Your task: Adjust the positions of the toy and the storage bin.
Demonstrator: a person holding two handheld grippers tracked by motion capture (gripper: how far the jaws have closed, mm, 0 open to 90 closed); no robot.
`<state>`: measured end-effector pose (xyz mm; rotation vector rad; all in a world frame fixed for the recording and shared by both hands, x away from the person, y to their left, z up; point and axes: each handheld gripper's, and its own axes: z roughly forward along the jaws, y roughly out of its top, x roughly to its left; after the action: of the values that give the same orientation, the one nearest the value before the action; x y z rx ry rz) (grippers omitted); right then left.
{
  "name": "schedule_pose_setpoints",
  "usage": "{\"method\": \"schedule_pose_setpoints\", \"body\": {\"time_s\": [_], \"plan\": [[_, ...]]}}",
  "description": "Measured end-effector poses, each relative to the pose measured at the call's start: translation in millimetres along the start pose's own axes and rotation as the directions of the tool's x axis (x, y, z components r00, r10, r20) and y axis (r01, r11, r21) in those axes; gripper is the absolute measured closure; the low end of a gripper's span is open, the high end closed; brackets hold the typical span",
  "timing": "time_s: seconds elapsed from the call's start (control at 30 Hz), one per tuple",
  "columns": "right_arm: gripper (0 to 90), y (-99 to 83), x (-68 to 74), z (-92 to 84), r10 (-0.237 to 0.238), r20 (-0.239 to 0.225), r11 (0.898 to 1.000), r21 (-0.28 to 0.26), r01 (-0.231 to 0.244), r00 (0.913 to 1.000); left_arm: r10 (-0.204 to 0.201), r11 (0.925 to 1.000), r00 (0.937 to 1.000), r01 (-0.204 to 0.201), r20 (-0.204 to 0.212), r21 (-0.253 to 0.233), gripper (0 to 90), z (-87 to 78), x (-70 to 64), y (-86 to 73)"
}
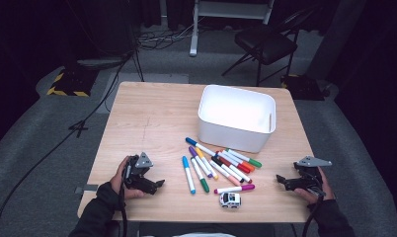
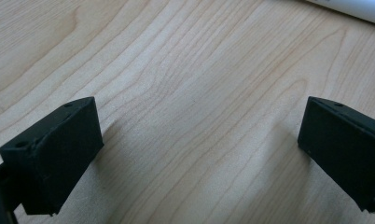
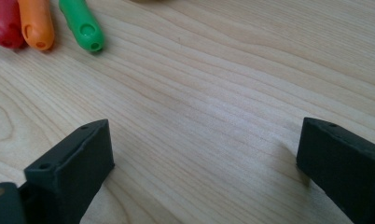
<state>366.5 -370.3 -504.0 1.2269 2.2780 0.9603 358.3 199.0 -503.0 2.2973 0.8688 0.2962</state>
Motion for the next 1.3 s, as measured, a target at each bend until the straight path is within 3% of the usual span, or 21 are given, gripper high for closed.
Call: {"method": "schedule_pose_setpoints", "body": {"time_s": [0.03, 0.07, 0.1, 0.33, 0.53, 0.7, 0.73, 0.77, 0.8, 0.83, 0.9, 0.93, 0.97, 1.03, 1.07, 1.13, 1.2, 1.3], "plan": [[4.3, 0.0, 0.0, 0.0, 0.000, 0.000, 1.000, 0.000, 0.000, 1.0000, 0.000, 1.0000, 1.0000, 0.000, 0.000, 0.000, 0.0, 0.0, 0.0, 0.0], [16.6, -0.3, -1.2, -1.4, 0.011, -0.001, 1.000, -0.021, -0.011, 0.9999, -0.003, 1.0000, 1.0000, 0.003, 0.003, -0.003, 0.0, 0.4, -0.2, 0.0], [20.9, -0.9, -2.3, -2.6, 0.013, 0.004, 0.999, -0.033, -0.013, 0.9999, -0.003, 1.0000, 1.0000, 0.003, 0.003, -0.003, 0.0, 0.4, -0.3, 0.0], [16.0, 9.9, -4.1, -11.6, 0.039, -0.006, 0.993, -0.108, -0.039, 0.9992, -0.011, 0.9999, 0.9999, 0.011, 0.002, -0.004, 0.2, 0.5, -1.5, -0.4], [20.2, 45.3, -1.6, -28.0, 0.027, -0.012, 0.976, -0.216, -0.029, 0.9996, -0.006, 1.0000, 0.9998, 0.006, -0.020, -0.003, 0.3, -0.2, -2.4, 0.2], [26.8, 92.8, 4.2, -34.6, -0.013, 0.068, 0.963, -0.267, 0.031, 0.9976, -0.019, 0.9998, 0.9998, 0.019, 0.000, 0.001, 0.2, 0.6, -2.8, 0.1], [26.8, 92.8, 4.2, -34.6, -0.013, 0.068, 0.963, -0.267, 0.031, 0.9976, -0.019, 0.9998, 0.9998, 0.019, 0.000, 0.001, 0.2, 0.6, -2.8, 0.1], [28.4, 100.7, 6.3, -34.2, -0.026, 0.106, 0.961, -0.270, 0.054, 0.9941, -0.024, 0.9997, 0.9997, 0.024, 0.004, 0.002, 0.2, 0.7, -3.0, 0.0], [30.6, 114.7, 7.0, -34.5, -0.032, 0.114, 0.954, -0.293, 0.064, 0.9930, -0.023, 0.9997, 0.9997, 0.023, 0.004, 0.002, 0.2, 0.7, -3.0, 0.0], [30.6, 114.7, 7.0, -34.5, -0.032, 0.114, 0.954, -0.293, 0.064, 0.9930, -0.023, 0.9997, 0.9997, 0.023, 0.004, 0.002, 0.2, 0.7, -3.0, 0.0], [33.1, 133.7, 6.6, -37.4, -0.029, 0.101, 0.943, -0.327, 0.061, 0.9945, -0.023, 0.9997, 0.9997, 0.023, 0.004, 0.002, 0.2, 0.7, -3.0, 0.0], [33.1, 133.7, 6.6, -37.4, -0.029, 0.101, 0.943, -0.327, 0.061, 0.9945, -0.023, 0.9997, 0.9997, 0.023, 0.004, 0.002, 0.2, 0.7, -3.0, 0.0], [35.3, 145.0, 6.0, -37.8, -0.033, 0.093, 0.939, -0.339, 0.063, 0.9951, -0.024, 0.9997, 0.9997, 0.024, 0.004, 0.002, 0.2, 0.7, -3.1, 0.0], [35.6, 149.1, 5.7, -36.8, -0.030, 0.092, 0.940, -0.335, 0.059, 0.9953, -0.023, 0.9997, 0.9997, 0.023, 0.004, 0.002, 0.2, 0.7, -3.0, 0.0], [39.6, 160.3, 1.4, -31.2, -0.019, 0.090, 0.950, -0.309, 0.046, 0.9958, -0.022, 0.9997, 0.9997, 0.022, 0.001, 0.002, 0.2, 0.6, -3.0, 0.0], [40.5, 163.2, -0.1, -28.8, -0.012, 0.082, 0.954, -0.299, 0.036, 0.9966, -0.008, 1.0000, 0.9999, 0.008, -0.010, -0.002, 0.2, 0.4, -2.3, 0.3], [50.2, 172.4, -6.4, -15.5, -0.003, 0.082, 0.966, -0.256, 0.024, 0.9966, -0.003, 1.0000, 0.9998, 0.003, -0.018, -0.004, 0.4, 0.2, -2.2, 0.4], [54.7, 176.1, -10.2, -6.7, 0.020, 0.081, 0.974, -0.228, -0.001, 0.9965, -0.001, 1.0000, 0.9999, 0.001, -0.016, -0.004, 0.4, 0.2, -2.1, 0.5]]}}
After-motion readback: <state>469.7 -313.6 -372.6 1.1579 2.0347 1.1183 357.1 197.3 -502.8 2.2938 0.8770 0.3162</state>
